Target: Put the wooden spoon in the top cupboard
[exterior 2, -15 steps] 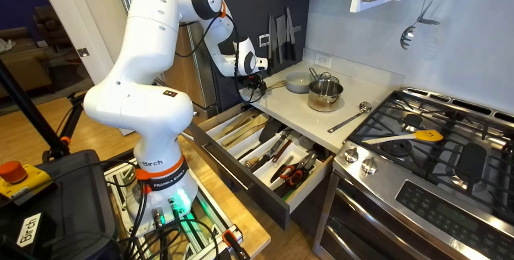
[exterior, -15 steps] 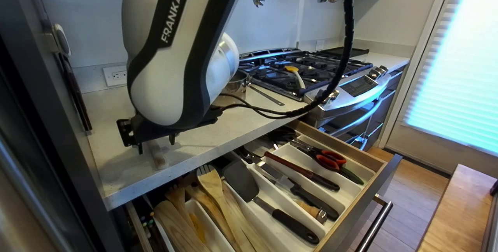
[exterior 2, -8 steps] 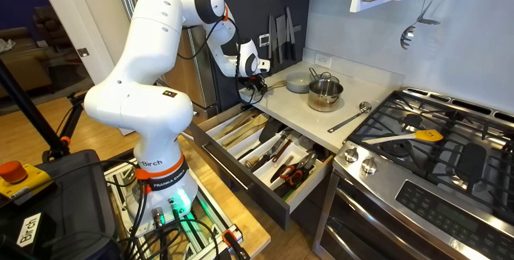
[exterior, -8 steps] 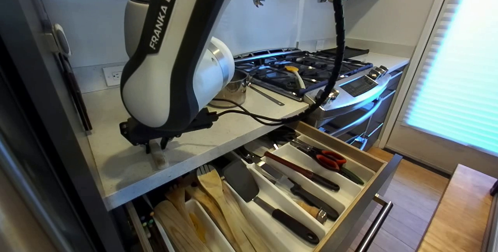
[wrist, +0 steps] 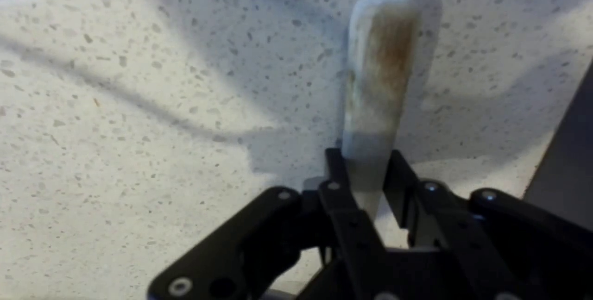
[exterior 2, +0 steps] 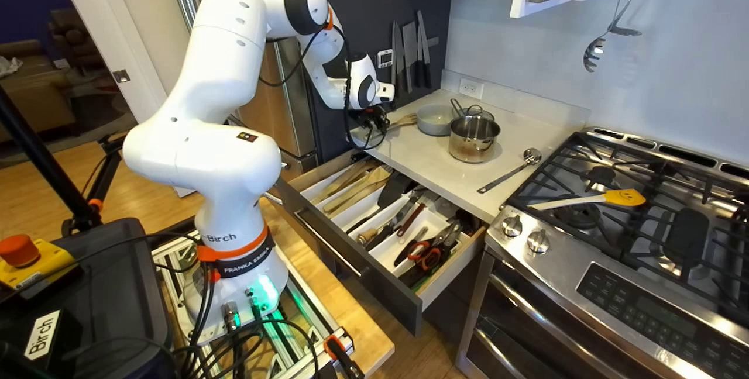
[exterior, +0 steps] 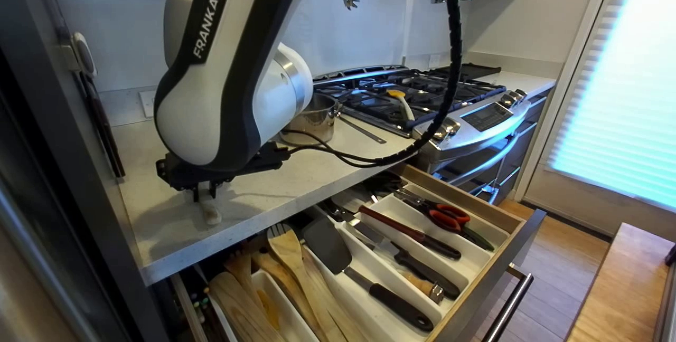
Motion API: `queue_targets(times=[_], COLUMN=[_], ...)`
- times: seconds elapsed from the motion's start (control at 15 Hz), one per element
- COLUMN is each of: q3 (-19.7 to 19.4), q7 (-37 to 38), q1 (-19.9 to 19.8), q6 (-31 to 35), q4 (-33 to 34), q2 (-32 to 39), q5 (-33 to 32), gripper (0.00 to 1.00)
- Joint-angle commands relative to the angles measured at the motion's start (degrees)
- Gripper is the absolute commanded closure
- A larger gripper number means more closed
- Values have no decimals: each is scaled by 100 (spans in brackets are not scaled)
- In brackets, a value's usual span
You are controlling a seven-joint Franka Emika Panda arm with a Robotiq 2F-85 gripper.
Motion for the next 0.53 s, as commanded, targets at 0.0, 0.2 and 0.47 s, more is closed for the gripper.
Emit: queue_targets(times=[0.0, 0.2, 0.47], q3=[326, 589, 627], q7=[-398, -619, -553], q1=[-241, -405, -493], q6=[132, 86, -84], q4=[-110, -305, -1180], q2=[-252, -618, -1700], q5=[213, 326, 539], gripper=[94, 94, 94])
